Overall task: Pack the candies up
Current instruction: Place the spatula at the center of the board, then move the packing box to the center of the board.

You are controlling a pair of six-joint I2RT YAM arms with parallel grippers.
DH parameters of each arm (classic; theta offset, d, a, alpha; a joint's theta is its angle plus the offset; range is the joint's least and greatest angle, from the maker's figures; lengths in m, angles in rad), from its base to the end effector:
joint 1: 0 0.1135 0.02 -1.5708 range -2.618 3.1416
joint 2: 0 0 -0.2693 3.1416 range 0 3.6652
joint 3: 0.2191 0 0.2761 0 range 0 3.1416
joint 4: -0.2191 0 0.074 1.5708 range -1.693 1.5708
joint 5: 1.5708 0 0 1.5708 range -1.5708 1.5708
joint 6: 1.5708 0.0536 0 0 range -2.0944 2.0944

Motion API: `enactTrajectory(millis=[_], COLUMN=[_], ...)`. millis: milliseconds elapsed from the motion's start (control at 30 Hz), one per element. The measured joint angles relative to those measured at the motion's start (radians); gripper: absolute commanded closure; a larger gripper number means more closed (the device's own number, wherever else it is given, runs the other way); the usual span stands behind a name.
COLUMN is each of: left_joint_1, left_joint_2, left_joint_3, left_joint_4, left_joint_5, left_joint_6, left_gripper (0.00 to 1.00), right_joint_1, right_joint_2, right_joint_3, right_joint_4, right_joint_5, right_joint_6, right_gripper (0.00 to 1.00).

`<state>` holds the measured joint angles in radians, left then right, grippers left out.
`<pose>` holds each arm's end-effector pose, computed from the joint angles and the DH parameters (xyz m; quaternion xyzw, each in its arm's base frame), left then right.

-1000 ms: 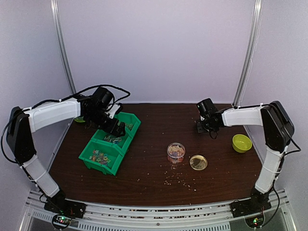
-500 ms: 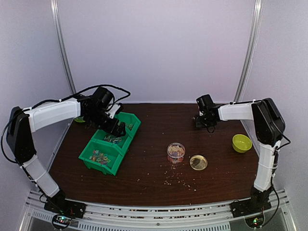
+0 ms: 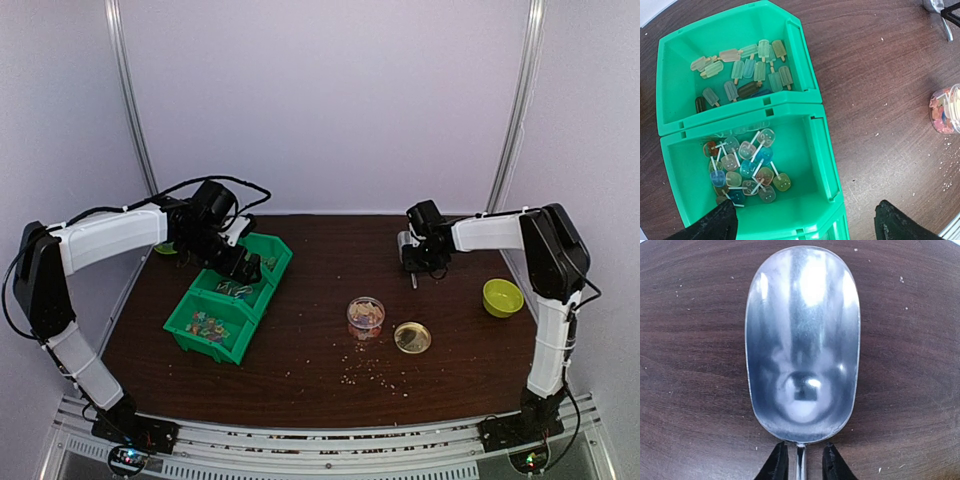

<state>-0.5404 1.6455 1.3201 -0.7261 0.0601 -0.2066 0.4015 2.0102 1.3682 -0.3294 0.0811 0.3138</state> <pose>0.3224 -0.1972 0.2421 0.1681 0.9513 -0.1207 0.2283 0.4235 0.1751 0.1387 -0.0299 0.9542 0.0670 0.2899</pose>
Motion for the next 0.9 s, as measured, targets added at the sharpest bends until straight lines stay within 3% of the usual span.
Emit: enactTrajectory(millis=[200,500,600,700,767,900], left_joint_1=[0.000,0.000,0.000,0.000,0.000,0.000], left_joint_2=[0.000,0.000,0.000,-0.003,-0.008,-0.026], left_joint_3=[0.000,0.000,0.000,0.000,0.000,0.000], left_joint_4=[0.000,0.000,0.001,0.000,0.000,0.000], left_joint_5=[0.000,0.000,0.000,0.000,0.000,0.000], left_joint_6=[0.000,0.000,0.000,0.000,0.000,0.000], left_gripper=[0.02,0.02,0.02,0.02,0.02,0.02], right_joint_1=[0.000,0.051,0.116,0.199,0.247,0.330], right_joint_2=[-0.079,-0.351,-0.410,-0.477,-0.523,-0.616], right_joint_3=[-0.022,-0.150,-0.218,-0.314,-0.374,-0.468], right_joint_4=[-0.028,-0.027,-0.020,-0.005,0.006,0.014], right_joint_5=[-0.010,-0.010,0.007,0.028,0.035,0.073], right_joint_6=[-0.002,-0.033,-0.060,-0.102,-0.117,-0.153], right_gripper=[0.62,0.49,0.33,0.25,0.07,0.06])
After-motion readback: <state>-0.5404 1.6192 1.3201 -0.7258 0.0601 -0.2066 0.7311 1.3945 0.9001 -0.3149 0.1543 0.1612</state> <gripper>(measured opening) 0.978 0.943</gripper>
